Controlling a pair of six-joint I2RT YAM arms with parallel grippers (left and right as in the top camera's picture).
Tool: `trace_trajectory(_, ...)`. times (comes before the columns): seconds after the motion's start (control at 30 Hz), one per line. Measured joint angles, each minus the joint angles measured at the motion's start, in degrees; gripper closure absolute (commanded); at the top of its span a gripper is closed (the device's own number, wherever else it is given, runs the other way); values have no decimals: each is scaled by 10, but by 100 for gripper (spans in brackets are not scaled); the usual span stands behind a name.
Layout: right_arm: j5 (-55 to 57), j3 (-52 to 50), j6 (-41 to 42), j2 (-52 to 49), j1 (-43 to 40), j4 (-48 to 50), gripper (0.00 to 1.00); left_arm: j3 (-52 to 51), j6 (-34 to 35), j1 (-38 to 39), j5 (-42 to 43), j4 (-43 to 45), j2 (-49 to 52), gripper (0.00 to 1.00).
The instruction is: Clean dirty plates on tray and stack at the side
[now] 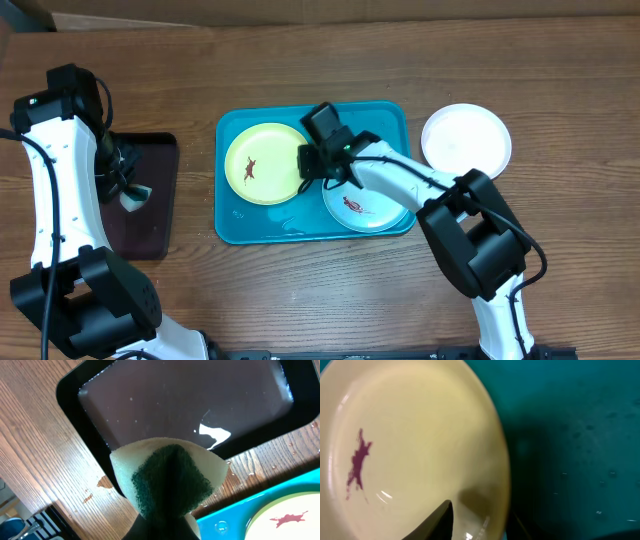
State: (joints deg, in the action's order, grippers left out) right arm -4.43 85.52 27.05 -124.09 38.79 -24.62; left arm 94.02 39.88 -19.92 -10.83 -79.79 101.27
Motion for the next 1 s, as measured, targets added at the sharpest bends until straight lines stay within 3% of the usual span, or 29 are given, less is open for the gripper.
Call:
trace_trajectory(0.2,4,0,-11,0,6,-4,65,0,0,0,2,1,0,96)
trace_trajectory(0.3,3,1,-14,0,6,-11,75,0,-11,0,15,5,0,96)
trace_trajectory(0.4,2,1,-17,0,6,-23,96,0,-45,0,52,27,0,96)
trace_trajectory(0.73,-5,4,-14,0,7,-35,96,0,-205,73,224,62,0,96)
trace_trajectory(1.0,-3,4,22,0,7,-36,96,0,-186,186,224,64,3,96)
